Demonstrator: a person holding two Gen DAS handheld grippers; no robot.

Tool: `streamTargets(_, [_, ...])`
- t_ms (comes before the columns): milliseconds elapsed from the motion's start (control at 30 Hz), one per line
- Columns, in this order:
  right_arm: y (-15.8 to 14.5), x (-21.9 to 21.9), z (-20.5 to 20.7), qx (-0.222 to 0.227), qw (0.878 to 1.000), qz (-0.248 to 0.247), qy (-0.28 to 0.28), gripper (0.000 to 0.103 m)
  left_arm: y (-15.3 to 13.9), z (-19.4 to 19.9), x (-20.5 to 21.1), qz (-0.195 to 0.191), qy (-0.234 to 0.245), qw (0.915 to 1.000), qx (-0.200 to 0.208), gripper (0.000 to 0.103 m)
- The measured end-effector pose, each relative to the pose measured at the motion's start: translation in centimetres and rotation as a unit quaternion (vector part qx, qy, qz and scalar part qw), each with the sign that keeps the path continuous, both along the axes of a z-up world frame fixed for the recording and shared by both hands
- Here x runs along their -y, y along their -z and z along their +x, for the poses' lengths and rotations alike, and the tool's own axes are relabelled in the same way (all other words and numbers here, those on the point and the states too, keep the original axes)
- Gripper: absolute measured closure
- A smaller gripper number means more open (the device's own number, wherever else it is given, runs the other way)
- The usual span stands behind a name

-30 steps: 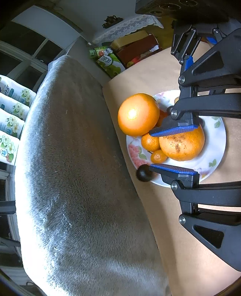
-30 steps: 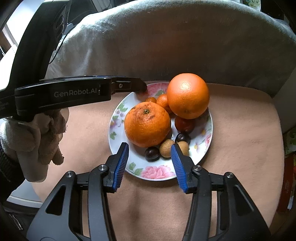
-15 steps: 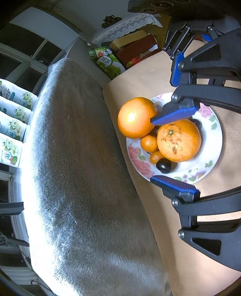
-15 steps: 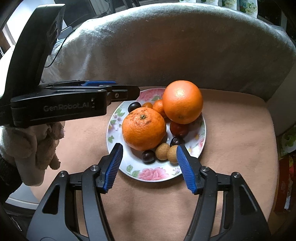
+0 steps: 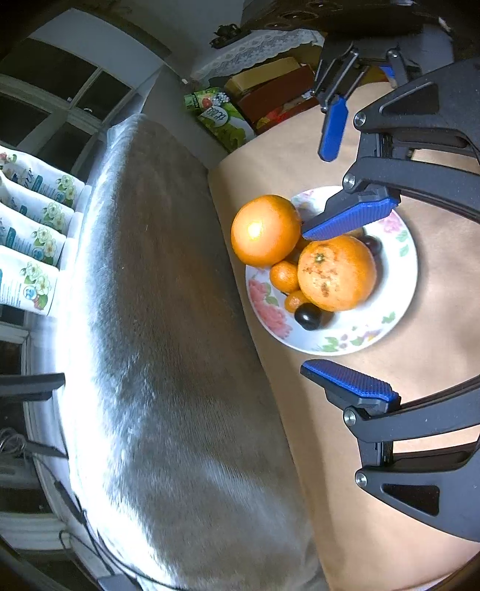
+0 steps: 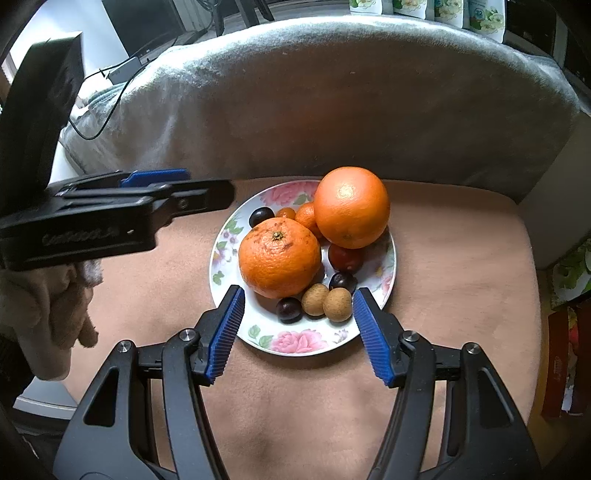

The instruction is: Organize fruits

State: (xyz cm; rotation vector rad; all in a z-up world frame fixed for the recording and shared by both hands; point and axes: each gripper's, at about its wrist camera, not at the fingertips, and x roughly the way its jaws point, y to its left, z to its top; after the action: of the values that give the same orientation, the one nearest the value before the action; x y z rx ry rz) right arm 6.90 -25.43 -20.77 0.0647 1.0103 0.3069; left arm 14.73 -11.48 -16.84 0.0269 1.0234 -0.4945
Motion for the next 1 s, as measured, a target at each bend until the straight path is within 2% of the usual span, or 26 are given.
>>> streamTargets(33, [-0.1, 0.1, 0.0, -0.001, 1.0, 0.0, 0.002, 0.029, -0.2, -0.2, -0.2, 0.0, -0.003, 1.0, 0.0, 0.034])
streamTargets(100, [-0.6, 0.4, -0.1, 0.004, 1.0, 0.003, 0.005, 0.023, -0.7, -0.6, -0.7, 0.001, -0.01, 0.9999, 0.001, 0.034])
streamTargets(467, [-2.5, 1.7, -1.2, 0.013, 1.0, 0.01, 0.023, 0.022, -2.4, -3.4, -2.2, 0.014, -0.034, 0.9993, 0.002, 0.034])
streamTargets(1000, [-4.5, 2.4, -4.0, 0.035, 0.998, 0.021, 0.038, 0.022, -5.4, -8.0, -2.0, 0.037, -0.046, 0.9975, 0.038, 0.034])
